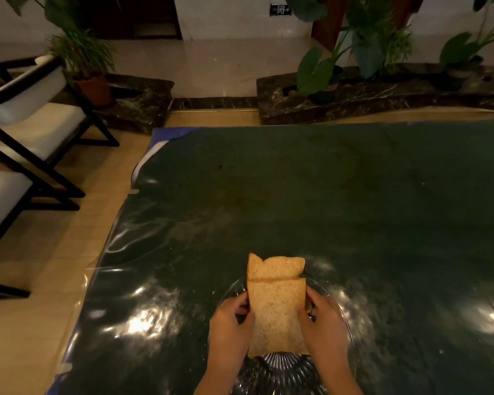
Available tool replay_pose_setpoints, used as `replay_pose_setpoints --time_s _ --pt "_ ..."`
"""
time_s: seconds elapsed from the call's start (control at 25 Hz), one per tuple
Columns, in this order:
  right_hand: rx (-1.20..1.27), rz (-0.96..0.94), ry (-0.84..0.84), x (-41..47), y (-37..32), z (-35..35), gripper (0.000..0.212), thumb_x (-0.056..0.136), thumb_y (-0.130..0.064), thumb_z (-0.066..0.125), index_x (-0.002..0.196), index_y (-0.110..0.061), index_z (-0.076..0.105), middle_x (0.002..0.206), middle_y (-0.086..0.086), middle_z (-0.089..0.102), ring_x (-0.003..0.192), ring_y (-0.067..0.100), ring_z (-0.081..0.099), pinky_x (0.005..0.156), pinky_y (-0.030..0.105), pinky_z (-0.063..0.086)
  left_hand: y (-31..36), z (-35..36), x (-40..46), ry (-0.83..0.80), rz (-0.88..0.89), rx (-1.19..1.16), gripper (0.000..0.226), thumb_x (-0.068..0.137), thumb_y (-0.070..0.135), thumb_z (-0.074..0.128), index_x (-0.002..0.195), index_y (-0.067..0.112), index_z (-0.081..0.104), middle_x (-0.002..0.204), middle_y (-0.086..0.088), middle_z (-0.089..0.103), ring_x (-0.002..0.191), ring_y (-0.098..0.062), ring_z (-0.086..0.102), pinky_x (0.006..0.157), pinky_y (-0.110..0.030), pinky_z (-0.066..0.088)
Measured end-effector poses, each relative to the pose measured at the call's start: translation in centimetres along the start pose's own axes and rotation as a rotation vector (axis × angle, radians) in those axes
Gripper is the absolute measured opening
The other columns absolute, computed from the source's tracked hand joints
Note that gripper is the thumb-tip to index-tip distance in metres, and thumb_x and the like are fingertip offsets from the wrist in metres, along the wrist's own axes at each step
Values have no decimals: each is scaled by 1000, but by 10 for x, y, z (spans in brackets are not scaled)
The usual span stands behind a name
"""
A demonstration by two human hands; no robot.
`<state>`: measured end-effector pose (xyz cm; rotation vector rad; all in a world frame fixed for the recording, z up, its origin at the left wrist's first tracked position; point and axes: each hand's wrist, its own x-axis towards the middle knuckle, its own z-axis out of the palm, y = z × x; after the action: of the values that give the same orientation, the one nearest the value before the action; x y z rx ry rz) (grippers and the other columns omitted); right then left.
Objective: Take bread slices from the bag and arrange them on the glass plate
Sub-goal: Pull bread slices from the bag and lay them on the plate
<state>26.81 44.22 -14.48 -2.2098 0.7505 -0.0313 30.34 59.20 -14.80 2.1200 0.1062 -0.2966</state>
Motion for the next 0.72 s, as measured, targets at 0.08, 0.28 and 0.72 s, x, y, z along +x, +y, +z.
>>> replay_pose_setpoints --time_s 0.08,0.28,0.72 --pt "26 1 9 -2 0 0 43 82 -14 64 123 -25 56 110 7 54 82 15 58 69 21 48 0 0 -1 18 14 1 37 81 5 66 113 22 65 102 3 63 82 1 60 69 -8 46" --pt "15 20 -14 -8 5 -1 46 84 -17 61 127 -32 52 118 4 51 69 5 55 59 17 40 -1 3 -6 11 15 12 39 82 7 65 116 27 64 99 4 62 86 -3 61 77 -17 49" --pt "-34 23 -60 -6 -4 -36 41 84 -26 61 124 -28 54 118 5 62 96 19 61 78 30 49 31 -14 -10 34 32 57 45 79 14 70 123 19 58 106 -1 66 83 -8 61 68 -16 46"
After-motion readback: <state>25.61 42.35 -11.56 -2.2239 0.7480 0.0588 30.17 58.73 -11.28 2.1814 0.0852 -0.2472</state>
